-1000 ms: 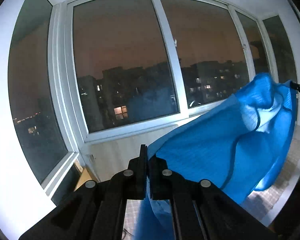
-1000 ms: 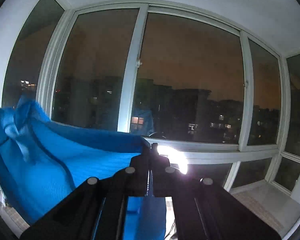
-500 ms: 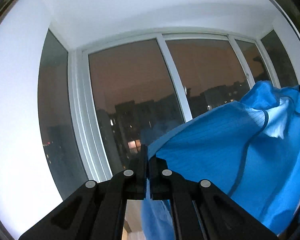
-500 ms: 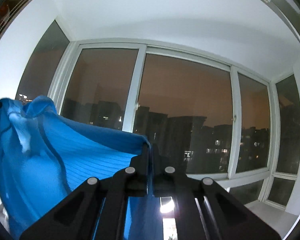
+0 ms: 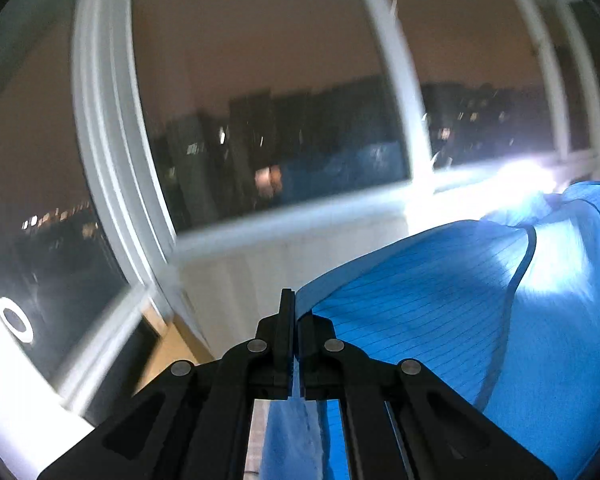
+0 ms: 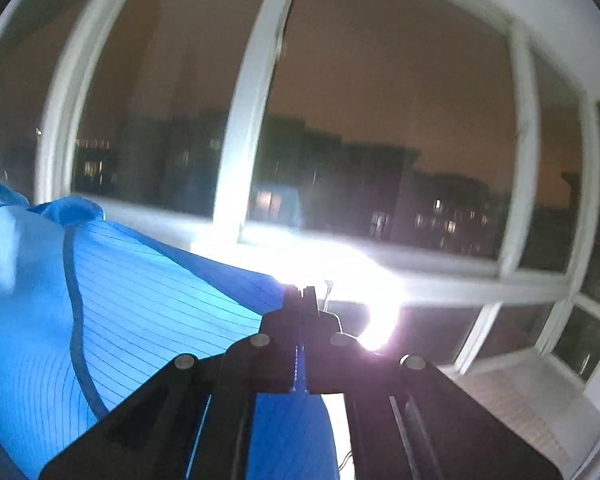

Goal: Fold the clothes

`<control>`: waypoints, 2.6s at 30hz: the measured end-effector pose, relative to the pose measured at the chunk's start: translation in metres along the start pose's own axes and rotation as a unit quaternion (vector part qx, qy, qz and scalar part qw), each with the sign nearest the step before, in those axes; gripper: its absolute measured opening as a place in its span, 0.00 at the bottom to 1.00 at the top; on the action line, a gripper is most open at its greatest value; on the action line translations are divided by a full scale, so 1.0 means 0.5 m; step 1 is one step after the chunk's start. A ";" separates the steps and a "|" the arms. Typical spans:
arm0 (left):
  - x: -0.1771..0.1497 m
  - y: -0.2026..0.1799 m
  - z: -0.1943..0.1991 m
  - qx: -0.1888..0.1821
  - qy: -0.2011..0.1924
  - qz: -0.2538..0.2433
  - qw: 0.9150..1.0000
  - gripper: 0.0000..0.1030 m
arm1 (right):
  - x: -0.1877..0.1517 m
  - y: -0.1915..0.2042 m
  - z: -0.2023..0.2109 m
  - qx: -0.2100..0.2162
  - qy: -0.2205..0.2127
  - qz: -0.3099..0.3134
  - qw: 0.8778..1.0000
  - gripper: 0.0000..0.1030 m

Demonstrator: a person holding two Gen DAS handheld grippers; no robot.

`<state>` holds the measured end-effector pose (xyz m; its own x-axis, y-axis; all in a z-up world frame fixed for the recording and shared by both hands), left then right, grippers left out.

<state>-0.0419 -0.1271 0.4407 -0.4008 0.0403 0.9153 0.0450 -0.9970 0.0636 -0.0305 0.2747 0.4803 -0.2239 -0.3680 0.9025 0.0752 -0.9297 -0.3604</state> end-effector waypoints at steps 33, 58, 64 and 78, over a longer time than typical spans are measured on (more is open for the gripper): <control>-0.444 -0.060 -0.483 -0.001 0.236 0.029 0.971 0.26 | -0.446 0.173 -0.554 0.083 0.219 0.097 0.967 0.51; -1.017 -0.012 -0.016 -0.031 0.374 -0.020 0.927 0.26 | -0.543 0.391 0.130 0.253 0.252 -0.111 0.928 0.52; -0.976 0.042 -0.039 -0.061 0.357 0.046 0.931 0.00 | -0.489 0.501 0.121 0.278 0.239 -0.056 0.929 0.52; -0.696 0.028 0.127 -0.115 0.247 0.128 0.954 0.00 | -0.414 0.780 -0.251 0.382 0.296 -0.056 0.873 0.53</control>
<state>0.1561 -0.1509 0.1484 -0.7881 -0.1856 0.5869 0.0192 -0.9604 -0.2779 -0.0768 -0.0099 0.1232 -0.7181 -0.4135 0.5598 0.5969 -0.7795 0.1899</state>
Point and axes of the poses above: each gripper's, at about its wrist camera, not at the fingertips, and z roughly against the way its jaws point, y to its left, x to its top, the point moved 5 cm from there along -z, roughly the way its jaws point, and after that the axes turned 9 degrees about z, right-handed, at the moved point
